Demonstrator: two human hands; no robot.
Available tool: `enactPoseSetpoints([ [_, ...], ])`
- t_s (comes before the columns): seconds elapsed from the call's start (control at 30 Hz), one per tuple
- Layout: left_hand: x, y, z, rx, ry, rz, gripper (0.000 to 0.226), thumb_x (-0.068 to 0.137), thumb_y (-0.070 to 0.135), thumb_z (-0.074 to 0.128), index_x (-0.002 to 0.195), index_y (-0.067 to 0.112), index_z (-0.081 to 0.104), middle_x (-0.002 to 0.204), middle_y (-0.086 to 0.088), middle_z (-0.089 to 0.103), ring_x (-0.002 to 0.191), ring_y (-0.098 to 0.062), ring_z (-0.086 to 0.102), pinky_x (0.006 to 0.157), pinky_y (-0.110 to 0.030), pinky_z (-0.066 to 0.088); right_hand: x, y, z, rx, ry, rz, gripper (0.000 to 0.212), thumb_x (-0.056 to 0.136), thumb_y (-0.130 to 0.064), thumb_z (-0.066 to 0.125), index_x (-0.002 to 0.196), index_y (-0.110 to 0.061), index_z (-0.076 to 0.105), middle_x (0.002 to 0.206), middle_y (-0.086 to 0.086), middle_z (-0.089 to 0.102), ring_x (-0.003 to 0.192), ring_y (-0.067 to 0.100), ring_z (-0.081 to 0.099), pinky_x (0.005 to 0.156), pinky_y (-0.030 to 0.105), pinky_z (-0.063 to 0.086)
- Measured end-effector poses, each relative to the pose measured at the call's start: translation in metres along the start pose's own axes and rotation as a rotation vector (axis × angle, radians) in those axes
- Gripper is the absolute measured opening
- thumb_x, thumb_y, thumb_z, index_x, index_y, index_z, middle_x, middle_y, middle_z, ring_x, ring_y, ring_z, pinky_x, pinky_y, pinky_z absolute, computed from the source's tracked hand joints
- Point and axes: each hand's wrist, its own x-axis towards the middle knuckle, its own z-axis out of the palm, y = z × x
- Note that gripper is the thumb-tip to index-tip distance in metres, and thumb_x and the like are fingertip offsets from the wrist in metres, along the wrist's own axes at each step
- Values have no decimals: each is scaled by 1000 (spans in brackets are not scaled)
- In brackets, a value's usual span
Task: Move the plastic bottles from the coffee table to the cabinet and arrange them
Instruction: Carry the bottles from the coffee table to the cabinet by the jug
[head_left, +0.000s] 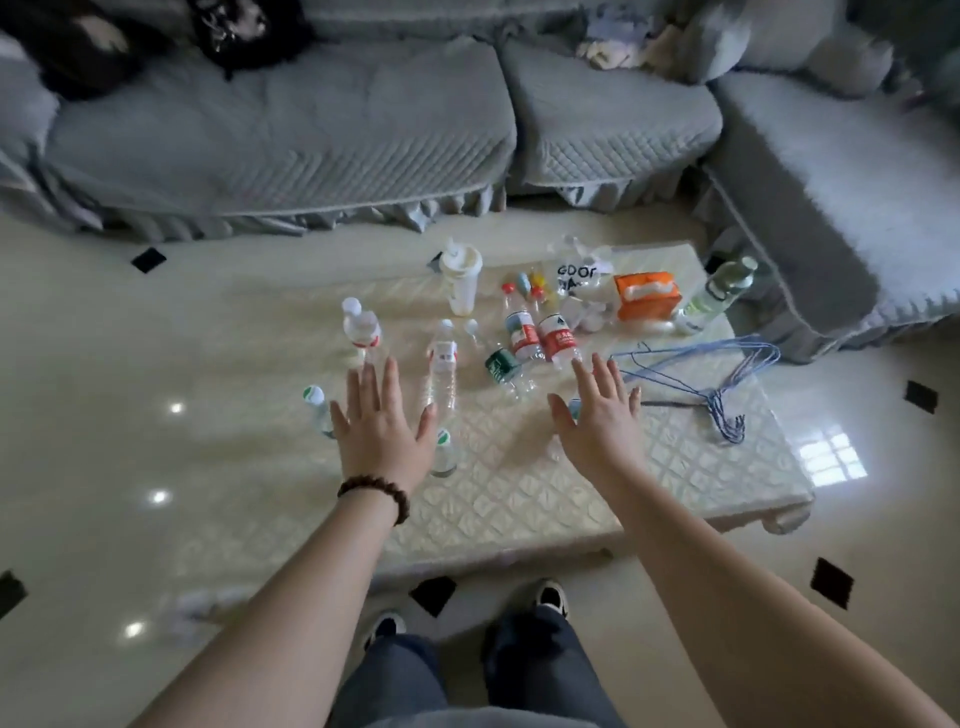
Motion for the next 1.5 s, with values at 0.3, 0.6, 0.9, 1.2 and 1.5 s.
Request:
enactPoseSetpoints([
  [0.3,-29,22,26,-20,9,-195,73,90,54,40,150,22,13,158,-7,13,146,-24,3,116,-49,5,37,32,10,6,-125,-176,63,96,-53,31,150,-25,15,160,-1,1,147,15,-8,119,47,-2],
  [0.6,-20,-5,107,-116,-144,-250,85,84,56,53,149,20,13,155,-10,21,145,-25,12,115,-49,17,70,55,58,-18,-169,-202,62,96,-50,34,150,-23,20,160,1,7,147,16,-3,119,45,-3],
  [0.9,5,-30,195,-418,-187,-345,96,73,42,75,147,15,19,148,-7,34,134,-23,37,102,-43,42,103,81,146,23,-226,-163,59,95,-40,42,148,-22,24,159,2,12,147,16,-1,119,47,0],
  [1.2,29,-7,214,-468,-74,-301,59,71,28,80,120,10,52,116,-6,58,103,-20,56,78,-23,41,115,97,169,64,-251,-118,59,96,-40,42,149,-22,23,159,2,11,147,16,-1,120,45,1],
  [1.5,73,60,224,-440,-97,-145,53,69,37,81,110,16,56,106,1,57,89,-10,51,73,-22,41,161,156,170,191,-196,196,72,90,-47,53,148,-19,22,157,7,19,145,24,14,116,45,23],
])
